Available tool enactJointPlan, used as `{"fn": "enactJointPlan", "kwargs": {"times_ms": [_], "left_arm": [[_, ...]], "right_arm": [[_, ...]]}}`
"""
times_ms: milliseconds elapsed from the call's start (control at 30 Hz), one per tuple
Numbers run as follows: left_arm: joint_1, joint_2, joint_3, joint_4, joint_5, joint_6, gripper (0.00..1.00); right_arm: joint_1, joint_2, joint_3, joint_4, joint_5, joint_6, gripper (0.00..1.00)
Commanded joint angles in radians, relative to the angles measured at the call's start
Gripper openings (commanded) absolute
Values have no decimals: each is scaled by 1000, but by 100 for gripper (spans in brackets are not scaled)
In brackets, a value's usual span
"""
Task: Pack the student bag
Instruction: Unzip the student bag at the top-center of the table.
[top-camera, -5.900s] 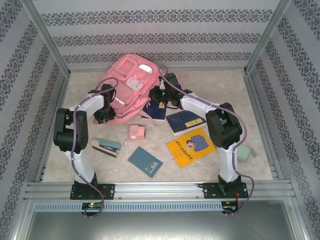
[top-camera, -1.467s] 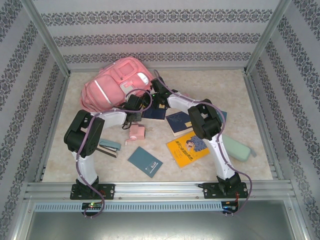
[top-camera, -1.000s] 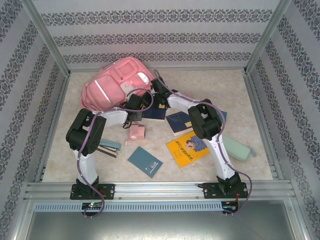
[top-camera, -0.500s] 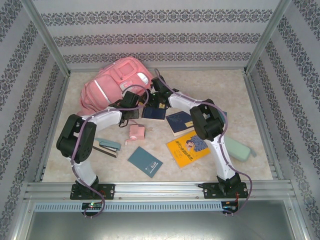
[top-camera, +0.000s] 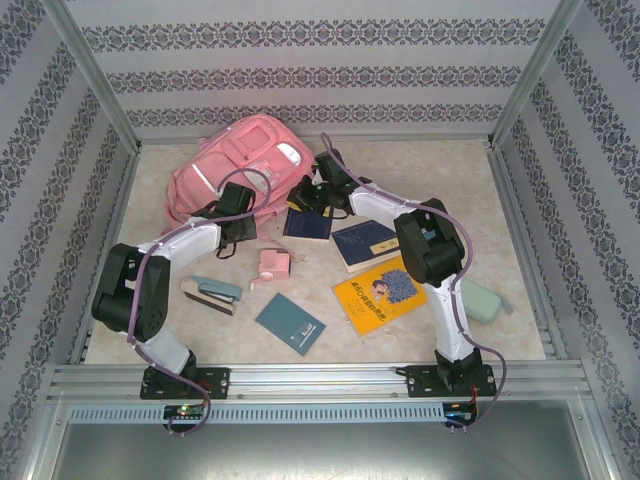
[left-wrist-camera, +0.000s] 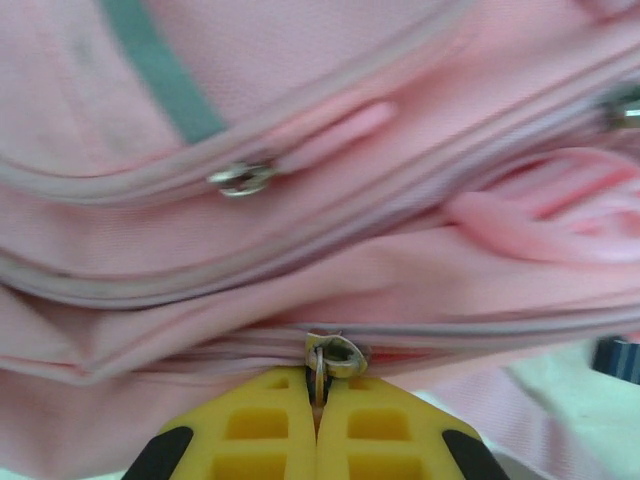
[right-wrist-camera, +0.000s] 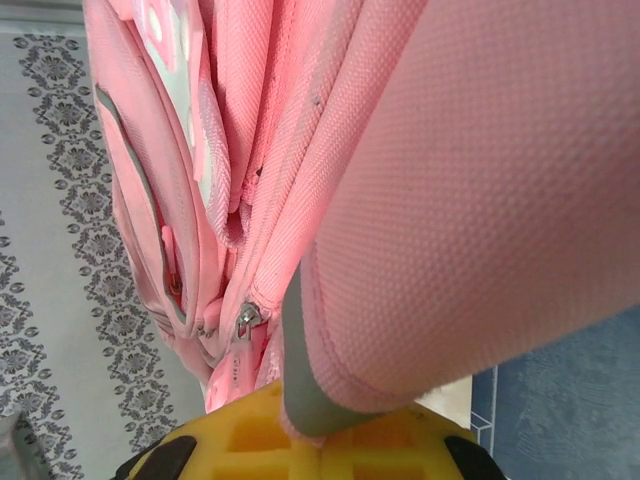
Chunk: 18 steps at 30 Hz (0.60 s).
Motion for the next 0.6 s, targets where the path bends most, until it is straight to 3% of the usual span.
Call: {"fn": "enactJointPlan", "kwargs": {"times_ms": [0,133,267,400,500,567], "left_arm": [[93,-37,-40,-151,-126,-30,0],[154,-55,-43,-221,-195,-56,0],[193,-84,-52,-232,-185,-58,0],[184,-123,-78,-109,40,-5,0],[130,-145,-79,-43,129,19,0],[101,-142,-63,-33,180,19,0]], "right_arm": [[-100,-86,-11,23,77,-48,0],[-147,-94,-18,16,71,-63,0],[-182,-82,18,-10,57,-103,0],[-205,-39,84,-61,50,-141,0],[-203,-28,104,-87,67,-150,42],[-197,-37,92,-94,81,-157,50]]}}
